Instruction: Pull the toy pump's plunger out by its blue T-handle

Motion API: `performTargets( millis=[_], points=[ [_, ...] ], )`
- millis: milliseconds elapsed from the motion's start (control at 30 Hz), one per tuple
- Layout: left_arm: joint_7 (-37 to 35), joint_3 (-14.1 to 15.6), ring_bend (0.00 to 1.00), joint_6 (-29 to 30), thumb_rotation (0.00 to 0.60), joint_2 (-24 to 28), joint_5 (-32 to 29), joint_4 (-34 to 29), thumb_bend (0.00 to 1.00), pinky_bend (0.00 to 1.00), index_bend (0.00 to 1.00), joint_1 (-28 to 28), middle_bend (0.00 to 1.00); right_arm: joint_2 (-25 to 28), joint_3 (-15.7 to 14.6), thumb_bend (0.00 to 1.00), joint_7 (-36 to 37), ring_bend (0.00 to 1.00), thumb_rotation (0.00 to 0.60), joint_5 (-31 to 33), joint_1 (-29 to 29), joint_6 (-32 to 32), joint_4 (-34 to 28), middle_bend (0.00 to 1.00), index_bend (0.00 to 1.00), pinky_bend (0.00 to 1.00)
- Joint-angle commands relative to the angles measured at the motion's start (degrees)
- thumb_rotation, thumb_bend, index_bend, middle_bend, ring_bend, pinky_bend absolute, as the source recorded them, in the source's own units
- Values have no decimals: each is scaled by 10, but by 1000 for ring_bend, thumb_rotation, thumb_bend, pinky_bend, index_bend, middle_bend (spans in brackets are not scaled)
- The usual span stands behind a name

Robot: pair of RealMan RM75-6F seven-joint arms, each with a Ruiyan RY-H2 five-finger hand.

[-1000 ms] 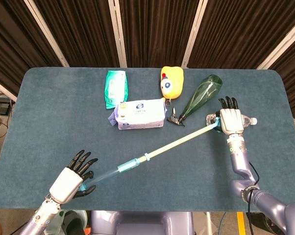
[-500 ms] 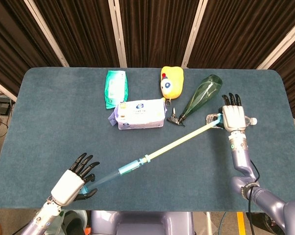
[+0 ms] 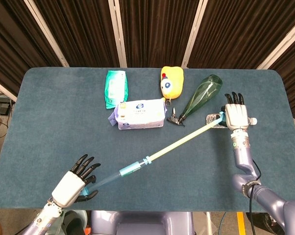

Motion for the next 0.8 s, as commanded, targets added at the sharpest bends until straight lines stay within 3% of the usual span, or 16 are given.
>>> performTargets(
  millis=[33, 200, 367, 433, 567, 800],
  points=[
    [-5, -8, 64, 0, 600, -5, -2, 5, 425, 10, 576, -2, 217, 3, -1, 416, 1, 0, 600, 4, -3, -3, -8, 85, 572, 0],
    [-56, -25, 83, -18, 600, -18, -6, 24, 424, 41, 523, -28, 222, 8, -3, 396, -10, 0, 600, 7, -10, 10, -33, 46, 412, 0],
    [-60, -54, 84, -43, 600, -24, -27, 32, 358, 41, 367, -50, 216, 16, -5, 345, -33, 0, 600, 10, -17, 28, -51, 1, 109, 0],
    [-62, -56, 84, -48, 600, -24, -33, 34, 288, 41, 267, -52, 207, 19, -4, 328, -44, 0, 600, 18, -18, 28, -56, 0, 41, 0],
    [-71, -58, 84, -61, 600, -25, -49, 40, 240, 41, 141, -53, 196, 22, 0, 303, -68, 0, 600, 35, -19, 28, -53, 0, 4, 0],
    [-86, -71, 83, -71, 600, -26, -78, 60, 202, 41, 79, -54, 191, 19, 9, 272, -182, 0, 600, 100, -18, 29, -20, 0, 0, 0]
  ],
)
